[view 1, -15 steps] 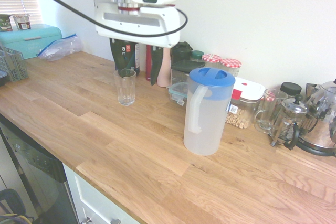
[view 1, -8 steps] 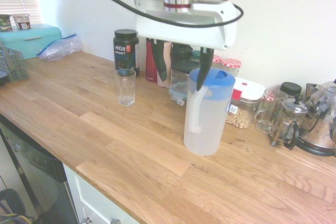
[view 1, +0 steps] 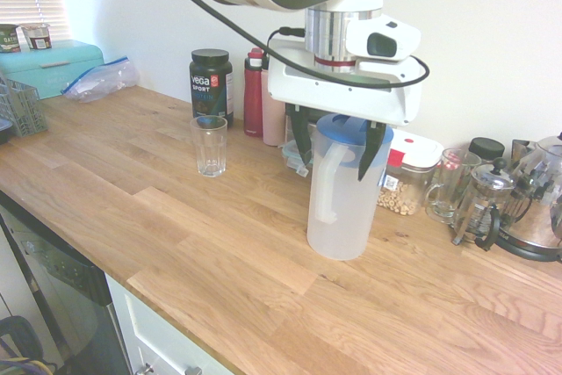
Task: Pour me some water
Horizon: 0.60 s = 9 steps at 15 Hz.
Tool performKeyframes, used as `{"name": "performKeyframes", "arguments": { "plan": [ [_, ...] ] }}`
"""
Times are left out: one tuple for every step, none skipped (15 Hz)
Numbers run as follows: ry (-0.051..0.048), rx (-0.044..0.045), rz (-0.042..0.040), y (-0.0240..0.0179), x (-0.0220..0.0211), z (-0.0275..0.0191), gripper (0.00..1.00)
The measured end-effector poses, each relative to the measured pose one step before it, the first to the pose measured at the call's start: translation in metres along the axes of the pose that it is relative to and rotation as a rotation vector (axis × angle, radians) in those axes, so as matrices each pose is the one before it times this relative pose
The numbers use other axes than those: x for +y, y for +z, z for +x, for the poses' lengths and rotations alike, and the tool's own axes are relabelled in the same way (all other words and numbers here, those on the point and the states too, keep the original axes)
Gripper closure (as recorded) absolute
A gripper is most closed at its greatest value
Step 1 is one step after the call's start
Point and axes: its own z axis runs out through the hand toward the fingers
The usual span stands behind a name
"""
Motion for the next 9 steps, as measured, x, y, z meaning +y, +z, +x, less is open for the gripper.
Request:
{"name": "performKeyframes", "arguments": {
  "plan": [
    [0.00042, -0.00263, 0.00110, 0.00535, -0.00048, 0.00254, 1.00],
    [-0.00055, -0.00311, 0.00068, 0.00437, -0.00105, 0.00165, 1.00],
    [-0.00058, -0.00123, 0.00274, 0.00355, -0.00149, 0.00138, 1.00],
    [-0.00194, -0.00103, 0.00311, 0.00343, -0.00238, 0.00105, 1.00],
    [-0.00329, -0.00225, 0.00129, 0.00310, -0.00297, 0.00029, 1.00],
    [-0.00306, -0.00126, -0.00017, 0.00234, -0.00215, 0.00025, 1.00],
    [-0.00352, 0.00069, 0.00024, 0.00089, -0.00194, -0.00011, 1.00],
    [-0.00249, 0.00127, 0.00072, -0.00037, -0.00132, -0.00022, 1.00],
    [-0.00157, 0.00109, 0.00062, -0.00056, -0.00083, -0.00002, 1.00]
  ]
}}
